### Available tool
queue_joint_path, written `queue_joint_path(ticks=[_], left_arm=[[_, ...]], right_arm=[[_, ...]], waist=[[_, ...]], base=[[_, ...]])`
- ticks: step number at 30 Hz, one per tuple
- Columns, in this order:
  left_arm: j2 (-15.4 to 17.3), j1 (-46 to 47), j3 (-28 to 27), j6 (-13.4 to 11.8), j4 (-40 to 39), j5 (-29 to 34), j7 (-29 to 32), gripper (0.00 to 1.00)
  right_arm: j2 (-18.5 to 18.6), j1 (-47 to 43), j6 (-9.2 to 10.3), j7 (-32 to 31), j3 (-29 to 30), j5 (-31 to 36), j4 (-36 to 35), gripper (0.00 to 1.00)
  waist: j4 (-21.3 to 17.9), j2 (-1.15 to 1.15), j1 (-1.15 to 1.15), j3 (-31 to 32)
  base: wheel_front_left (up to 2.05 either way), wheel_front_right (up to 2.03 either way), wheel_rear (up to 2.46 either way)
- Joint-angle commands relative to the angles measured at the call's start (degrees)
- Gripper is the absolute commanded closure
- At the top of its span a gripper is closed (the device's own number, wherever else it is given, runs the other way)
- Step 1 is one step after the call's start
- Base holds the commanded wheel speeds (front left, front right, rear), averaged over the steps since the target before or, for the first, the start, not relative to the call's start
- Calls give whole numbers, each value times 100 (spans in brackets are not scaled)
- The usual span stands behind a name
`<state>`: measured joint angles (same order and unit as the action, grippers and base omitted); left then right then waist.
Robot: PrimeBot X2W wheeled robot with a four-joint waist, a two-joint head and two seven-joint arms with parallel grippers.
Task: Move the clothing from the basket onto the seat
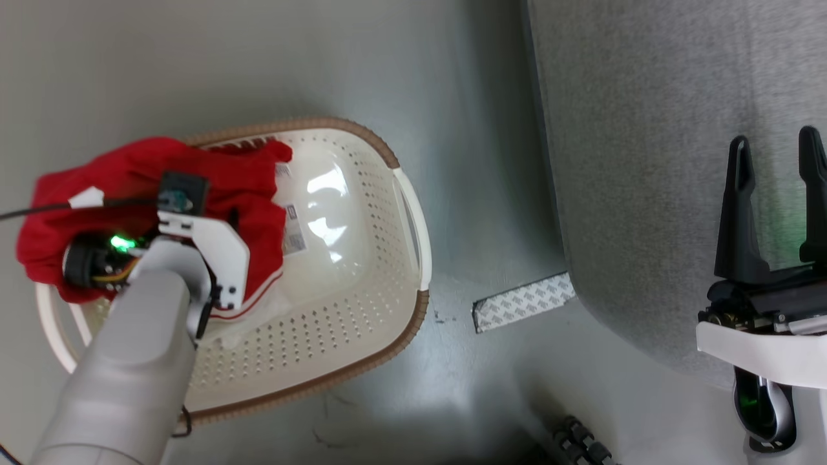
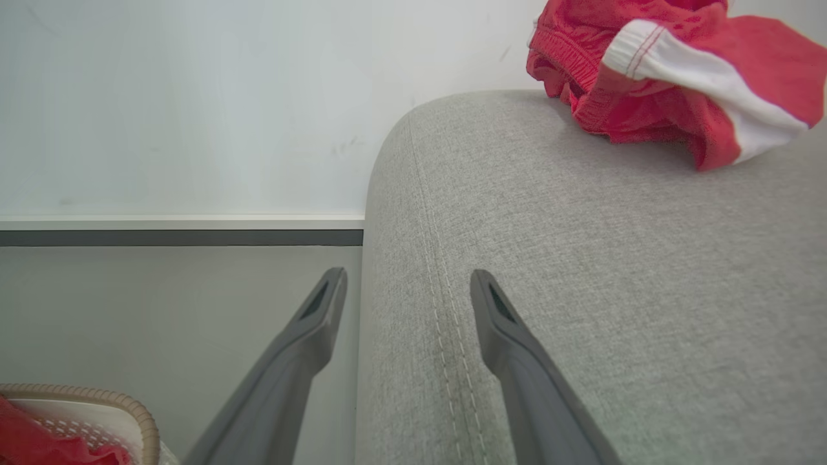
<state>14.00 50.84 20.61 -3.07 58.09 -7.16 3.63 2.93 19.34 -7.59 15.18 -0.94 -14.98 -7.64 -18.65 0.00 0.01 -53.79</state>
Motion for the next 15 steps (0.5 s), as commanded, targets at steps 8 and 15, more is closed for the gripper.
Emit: queue_joint_path(ticks=[8,15], left_arm=[[83,431,69,-38,213,15,-124,0],[132,522,195,18,476,78,-136,78]], right_arm=[[-7,151,18,-5,-57,-160,-59,0],[-7,114,18,-6,-50,-256,-49,0]], waist=[[-162,0,-1,-440],[-272,0,-1,-565]], base=[[0,0,0],[0,0,0]])
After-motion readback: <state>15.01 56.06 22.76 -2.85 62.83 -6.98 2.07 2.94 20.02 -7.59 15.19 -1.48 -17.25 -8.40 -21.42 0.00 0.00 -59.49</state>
